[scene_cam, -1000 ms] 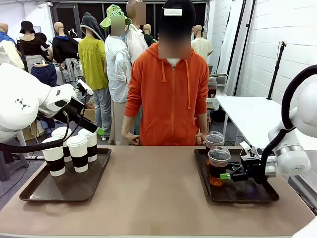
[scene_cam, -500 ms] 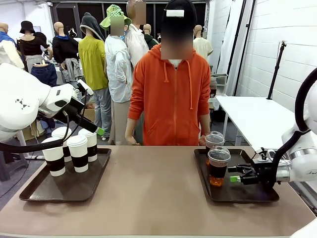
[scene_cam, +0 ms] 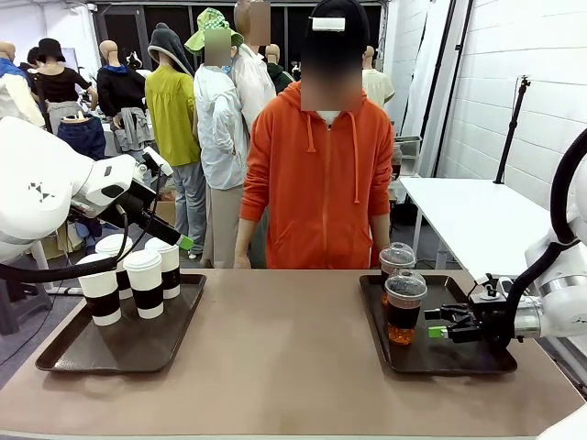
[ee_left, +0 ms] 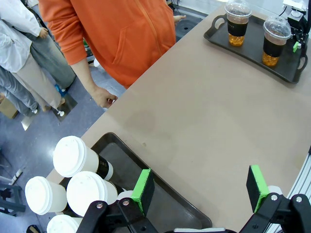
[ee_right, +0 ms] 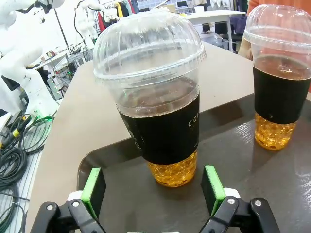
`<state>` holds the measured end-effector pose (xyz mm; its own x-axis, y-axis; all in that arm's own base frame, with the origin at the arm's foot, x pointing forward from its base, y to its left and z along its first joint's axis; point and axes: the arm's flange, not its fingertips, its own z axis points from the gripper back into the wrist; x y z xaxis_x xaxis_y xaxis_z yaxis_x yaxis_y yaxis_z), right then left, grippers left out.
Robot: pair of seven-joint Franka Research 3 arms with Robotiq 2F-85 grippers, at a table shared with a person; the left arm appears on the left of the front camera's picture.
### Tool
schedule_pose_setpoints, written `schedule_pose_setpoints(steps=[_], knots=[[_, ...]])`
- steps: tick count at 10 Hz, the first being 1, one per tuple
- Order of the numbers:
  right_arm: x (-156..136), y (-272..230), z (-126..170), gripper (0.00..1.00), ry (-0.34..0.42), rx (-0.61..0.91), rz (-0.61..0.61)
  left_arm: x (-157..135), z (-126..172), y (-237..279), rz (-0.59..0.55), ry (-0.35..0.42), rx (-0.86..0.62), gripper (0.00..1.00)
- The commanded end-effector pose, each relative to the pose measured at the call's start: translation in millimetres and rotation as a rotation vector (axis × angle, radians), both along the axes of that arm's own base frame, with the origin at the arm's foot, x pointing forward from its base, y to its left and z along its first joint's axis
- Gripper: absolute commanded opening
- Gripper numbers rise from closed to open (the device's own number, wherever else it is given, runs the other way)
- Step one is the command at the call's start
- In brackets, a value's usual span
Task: Distribute the coffee onto the tray.
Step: Pick up another iced Americano from the middle of the table and place it on the right Handle tray.
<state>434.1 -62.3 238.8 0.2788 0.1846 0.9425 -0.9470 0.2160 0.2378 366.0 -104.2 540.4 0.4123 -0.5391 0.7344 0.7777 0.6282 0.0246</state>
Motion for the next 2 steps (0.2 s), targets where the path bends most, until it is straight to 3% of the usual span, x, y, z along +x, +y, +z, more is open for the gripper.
schedule_pose_setpoints(steps=[1, 2], knots=[[1.8, 0.4, -0.6, 1.00, 0.001, 0.004, 0.002, 0.4, -2.3, 1.7, -0.010, 0.004, -0.014, 1.00], [1.8, 0.4, -0.6, 1.00, 0.001, 0.004, 0.002, 0.4, -2.3, 1.7, -0.010, 0.004, -0.014, 1.00]])
